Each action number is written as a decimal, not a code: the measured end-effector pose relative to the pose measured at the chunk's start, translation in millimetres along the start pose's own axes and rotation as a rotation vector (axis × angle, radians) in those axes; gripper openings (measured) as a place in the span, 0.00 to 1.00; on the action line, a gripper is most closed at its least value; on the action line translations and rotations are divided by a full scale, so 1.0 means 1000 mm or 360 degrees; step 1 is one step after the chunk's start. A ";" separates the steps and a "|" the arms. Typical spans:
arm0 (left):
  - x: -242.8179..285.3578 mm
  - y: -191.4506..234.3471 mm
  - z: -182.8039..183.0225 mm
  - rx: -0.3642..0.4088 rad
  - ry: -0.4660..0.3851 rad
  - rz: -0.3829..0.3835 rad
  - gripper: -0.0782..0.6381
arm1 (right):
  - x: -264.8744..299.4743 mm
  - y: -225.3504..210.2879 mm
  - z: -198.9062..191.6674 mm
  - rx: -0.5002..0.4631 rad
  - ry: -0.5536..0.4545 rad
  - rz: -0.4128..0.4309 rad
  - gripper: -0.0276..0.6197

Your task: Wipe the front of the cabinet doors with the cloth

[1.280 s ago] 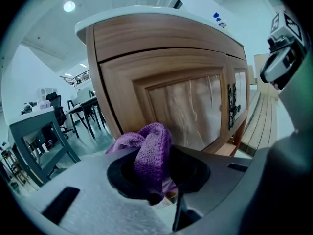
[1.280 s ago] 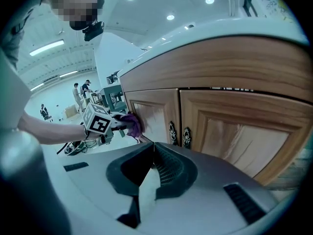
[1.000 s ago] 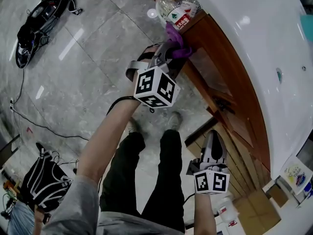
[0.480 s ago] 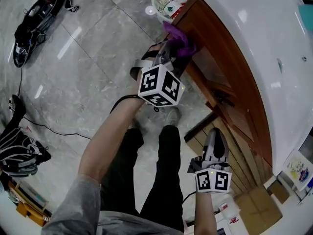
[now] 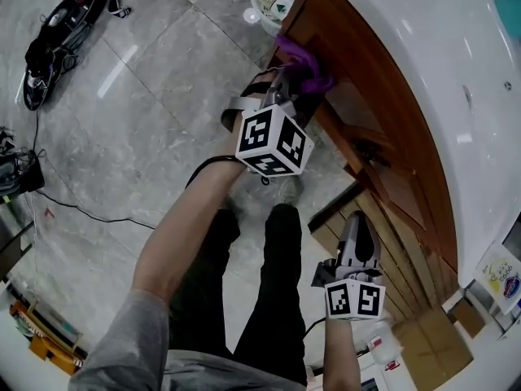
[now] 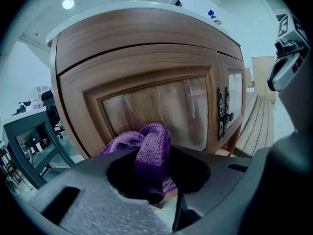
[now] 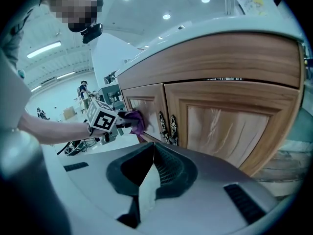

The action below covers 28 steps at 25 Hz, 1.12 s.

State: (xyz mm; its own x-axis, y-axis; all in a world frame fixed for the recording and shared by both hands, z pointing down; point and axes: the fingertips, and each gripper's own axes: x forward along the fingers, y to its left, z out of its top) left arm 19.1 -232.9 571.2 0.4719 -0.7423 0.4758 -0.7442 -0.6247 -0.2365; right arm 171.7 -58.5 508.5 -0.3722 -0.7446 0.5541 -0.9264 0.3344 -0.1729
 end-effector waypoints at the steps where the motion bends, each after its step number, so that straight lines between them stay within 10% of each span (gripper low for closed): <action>1: 0.001 -0.003 0.000 0.0005 -0.0005 -0.0009 0.25 | -0.001 -0.001 0.000 0.0000 -0.0002 -0.0002 0.06; 28: 0.020 -0.104 0.027 0.0089 -0.0024 -0.0234 0.25 | -0.033 -0.040 -0.019 0.0046 -0.0010 -0.0039 0.06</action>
State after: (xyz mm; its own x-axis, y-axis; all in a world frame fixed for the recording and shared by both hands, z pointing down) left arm 118.9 -189.2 582.2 0.5813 -0.6451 0.4959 -0.6392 -0.7392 -0.2124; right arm 222.3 -36.3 512.3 -0.3497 -0.7561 0.5532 -0.9364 0.2994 -0.1828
